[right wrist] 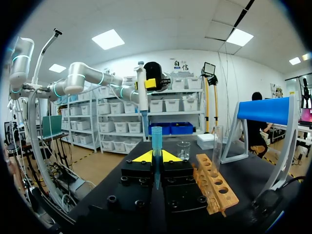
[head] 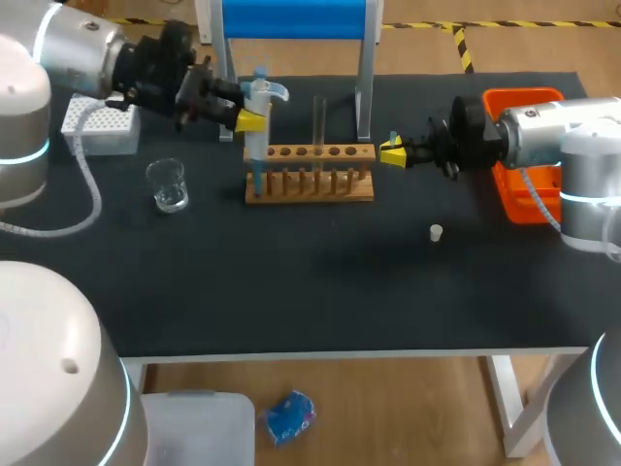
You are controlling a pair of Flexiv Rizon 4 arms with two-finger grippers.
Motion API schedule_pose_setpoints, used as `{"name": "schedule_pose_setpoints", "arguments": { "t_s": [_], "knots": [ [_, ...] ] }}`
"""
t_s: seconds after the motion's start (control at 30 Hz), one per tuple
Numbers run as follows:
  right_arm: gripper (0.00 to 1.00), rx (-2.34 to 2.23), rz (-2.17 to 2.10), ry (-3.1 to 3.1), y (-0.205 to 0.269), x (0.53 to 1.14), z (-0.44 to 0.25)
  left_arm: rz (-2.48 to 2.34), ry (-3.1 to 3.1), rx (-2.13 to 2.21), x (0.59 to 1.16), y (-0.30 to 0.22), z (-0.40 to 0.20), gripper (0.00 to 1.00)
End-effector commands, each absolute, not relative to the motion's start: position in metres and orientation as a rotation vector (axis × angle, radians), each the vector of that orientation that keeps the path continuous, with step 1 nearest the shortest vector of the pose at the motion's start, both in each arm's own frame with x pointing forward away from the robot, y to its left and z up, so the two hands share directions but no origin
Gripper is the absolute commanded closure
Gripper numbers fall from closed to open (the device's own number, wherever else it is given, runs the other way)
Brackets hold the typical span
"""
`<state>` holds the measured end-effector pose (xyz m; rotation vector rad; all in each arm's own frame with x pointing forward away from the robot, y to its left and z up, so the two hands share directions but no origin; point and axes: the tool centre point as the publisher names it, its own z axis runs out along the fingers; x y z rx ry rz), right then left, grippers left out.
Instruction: Invert the test tube, pick up the pipette, mount the tip to pipette, aspirate from beaker and dispense into the tube, eject the tip, return the pipette, and cap with the stopper.
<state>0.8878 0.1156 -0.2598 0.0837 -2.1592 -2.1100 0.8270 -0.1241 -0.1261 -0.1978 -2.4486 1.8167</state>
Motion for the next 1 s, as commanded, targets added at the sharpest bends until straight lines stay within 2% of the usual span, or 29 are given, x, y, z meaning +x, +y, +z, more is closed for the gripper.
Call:
{"name": "schedule_pose_setpoints", "arguments": {
  "t_s": [0.03, 0.33, 0.6, 1.0],
  "knots": [
    [1.0, 0.084, -2.11, -2.161, 0.115, 0.887, -0.26, 1.898, -2.501, -0.084, 0.819, -0.14, -0.13, 1.0],
    [1.0, 0.084, -2.11, -2.161, 0.115, 0.887, -0.26, 1.969, -2.505, -0.01, 0.819, -0.154, -0.122, 1.0],
    [1.0, 0.084, -2.11, -2.161, 0.115, 0.887, -0.26, 1.978, -2.554, 0.018, 0.832, -0.157, -0.09, 1.0],
    [1.0, 0.084, -2.11, -2.161, 0.115, 0.887, -0.26, 1.981, -2.511, -0.089, 0.83, -0.181, -0.072, 1.0]
  ]
}}
